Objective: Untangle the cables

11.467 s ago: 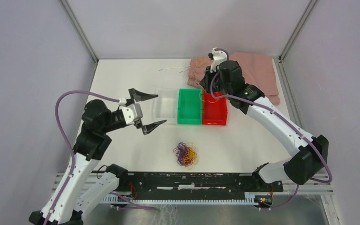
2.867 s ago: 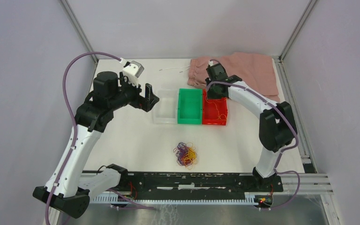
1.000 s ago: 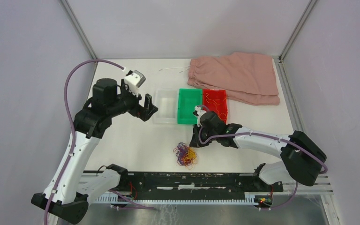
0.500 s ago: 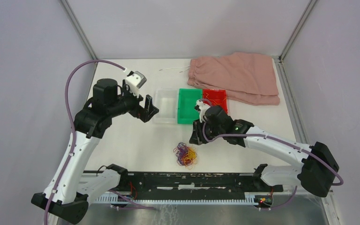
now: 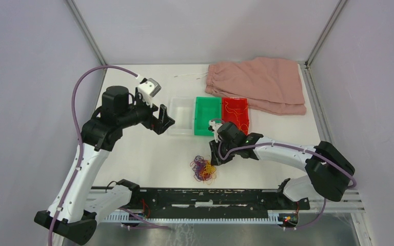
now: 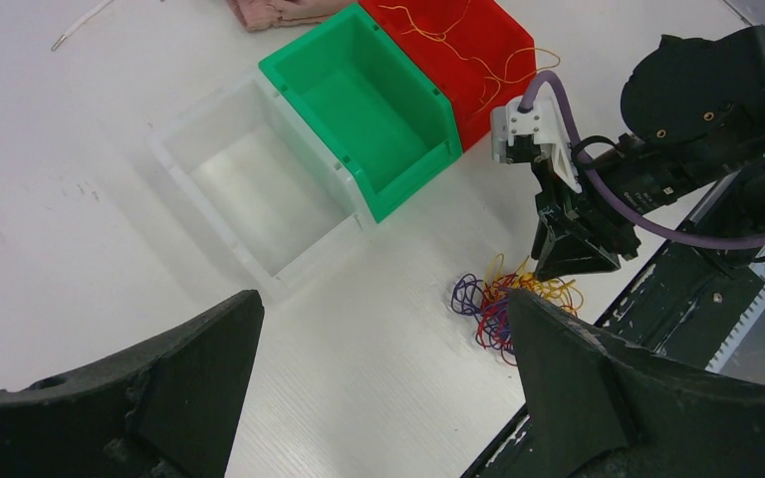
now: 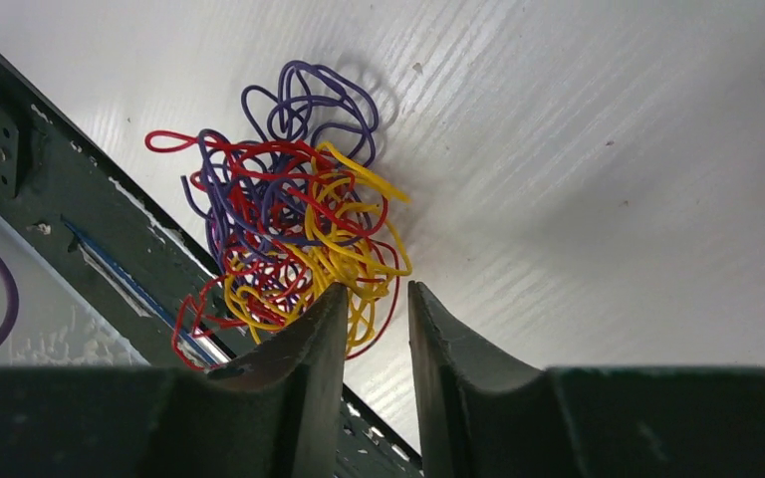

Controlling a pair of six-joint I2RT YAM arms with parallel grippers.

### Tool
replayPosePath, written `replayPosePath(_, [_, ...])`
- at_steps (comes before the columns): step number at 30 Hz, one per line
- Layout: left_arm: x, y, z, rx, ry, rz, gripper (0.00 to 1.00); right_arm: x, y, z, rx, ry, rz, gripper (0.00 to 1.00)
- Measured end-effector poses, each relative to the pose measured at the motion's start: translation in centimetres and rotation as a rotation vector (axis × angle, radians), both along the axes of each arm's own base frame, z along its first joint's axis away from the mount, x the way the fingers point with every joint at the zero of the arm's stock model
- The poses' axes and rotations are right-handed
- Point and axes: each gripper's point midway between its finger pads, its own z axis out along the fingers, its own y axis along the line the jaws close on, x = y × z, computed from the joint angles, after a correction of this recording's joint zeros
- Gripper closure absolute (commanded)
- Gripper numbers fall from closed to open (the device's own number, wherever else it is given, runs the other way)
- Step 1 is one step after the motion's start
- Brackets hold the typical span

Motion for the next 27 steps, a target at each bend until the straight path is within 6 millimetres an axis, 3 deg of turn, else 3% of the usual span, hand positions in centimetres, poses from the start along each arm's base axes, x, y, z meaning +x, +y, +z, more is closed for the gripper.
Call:
replayPosePath(6, [-0.1,0.0,-0.1,0.001,0.004,0.000,0.01,0.4,0.7,0.3,0.032,-0.026,0.015,0.99])
replayPosePath(10, [-0.1,0.0,-0.1,0.002,0.006,-0.001,0.01,0.5,0.9,1.9,0.074,-0.053,0.014,1.00])
replayPosePath(16, [-0.3,-0.3,-0.1,-0.007,0.010,-0.019,0.01,0.4,1.4,6.3,0.188,-0.118,0.021,1.00])
replayPosePath(17, [-0.4,-0.3,-0.1,-0.011,0.012,-0.025,0.01,0.4,1.6,7.0,0.207,-0.128,0.023,0.93])
replayPosePath(19, [-0.6,-0.4,-0.5,-0.012,0.022,-0.034,0.01,0.5,1.9,8.2,0.228,-0.139,0.026,0.65])
replayPosePath(20, [-0.8,-0.5,-0.8,-0.013,0.032,-0.040,0.01,0.6,2.0,8.6,0.232,-0.143,0.027,0.59])
replayPosePath(23, [-1.1,-0.6,-1.3,-0.014,0.051,-0.053,0.01,0.7,1.7,8.3,0.206,-0.155,0.039,0.50])
replayPosePath(27, [-1.4,-0.8,-1.1,-0.023,0.051,-0.068,0.01,0.8,1.2,5.5,0.125,-0.125,0.050,0.47])
